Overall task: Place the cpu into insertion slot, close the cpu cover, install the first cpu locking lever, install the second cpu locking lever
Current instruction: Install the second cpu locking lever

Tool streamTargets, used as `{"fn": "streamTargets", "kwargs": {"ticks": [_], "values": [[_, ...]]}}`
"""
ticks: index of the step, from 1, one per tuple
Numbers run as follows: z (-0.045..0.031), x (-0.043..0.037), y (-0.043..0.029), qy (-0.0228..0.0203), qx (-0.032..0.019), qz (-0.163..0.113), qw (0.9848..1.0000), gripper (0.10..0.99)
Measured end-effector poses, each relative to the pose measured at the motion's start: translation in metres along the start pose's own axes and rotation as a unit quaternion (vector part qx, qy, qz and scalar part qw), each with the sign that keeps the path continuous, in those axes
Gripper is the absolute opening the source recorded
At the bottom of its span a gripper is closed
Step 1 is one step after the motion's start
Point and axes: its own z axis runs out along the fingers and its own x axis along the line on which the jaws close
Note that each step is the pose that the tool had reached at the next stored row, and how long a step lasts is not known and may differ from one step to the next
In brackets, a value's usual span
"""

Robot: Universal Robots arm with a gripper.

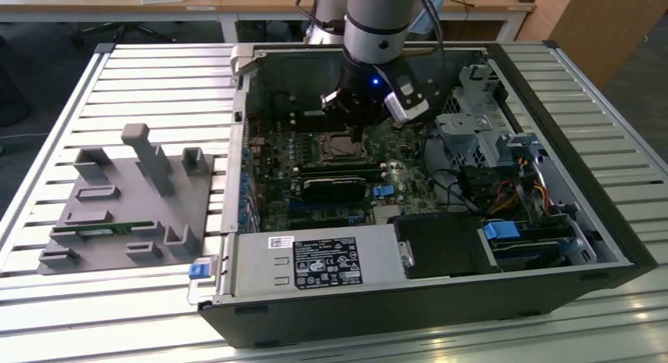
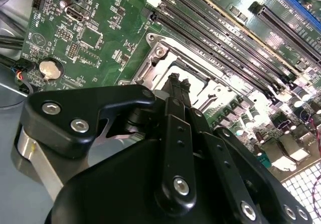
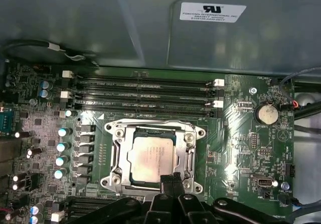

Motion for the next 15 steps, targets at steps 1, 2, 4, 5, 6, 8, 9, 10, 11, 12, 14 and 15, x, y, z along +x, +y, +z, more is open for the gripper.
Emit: {"fn": "streamTargets", "kwargs": {"ticks": [1, 2, 4, 5, 6, 8, 9, 10, 11, 12, 14, 15], "values": [[0.0002, 0.0000, -0.0002, 0.0000, -0.0001, 0.000, 1.0000, 0.106], [0.0004, 0.0000, -0.0003, -0.0001, -0.0001, 0.000, 1.0000, 0.106], [0.0004, 0.0000, -0.0006, -0.0001, -0.0001, 0.000, 1.0000, 0.106], [0.0004, 0.0000, -0.0008, 0.0000, -0.0001, 0.000, 1.0000, 0.106], [0.0005, 0.0000, -0.0010, 0.0000, -0.0001, 0.000, 1.0000, 0.106], [0.0004, 0.0000, -0.0015, -0.0001, 0.0000, 0.000, 1.0000, 0.106], [0.0004, 0.0000, -0.0018, 0.0000, 0.0000, 0.000, 1.0000, 0.106], [0.0004, 0.0001, -0.0022, 0.0000, 0.0000, 0.000, 1.0000, 0.106], [0.0004, 0.0001, -0.0027, 0.0000, 0.0000, 0.000, 1.0000, 0.106], [0.0004, 0.0001, -0.0033, 0.0000, 0.0000, 0.000, 1.0000, 0.106], [0.0003, 0.0001, -0.0052, 0.0000, 0.0000, 0.000, 1.0000, 0.106], [0.0003, 0.0002, -0.0062, 0.0000, 0.0000, 0.000, 1.0000, 0.106]]}}
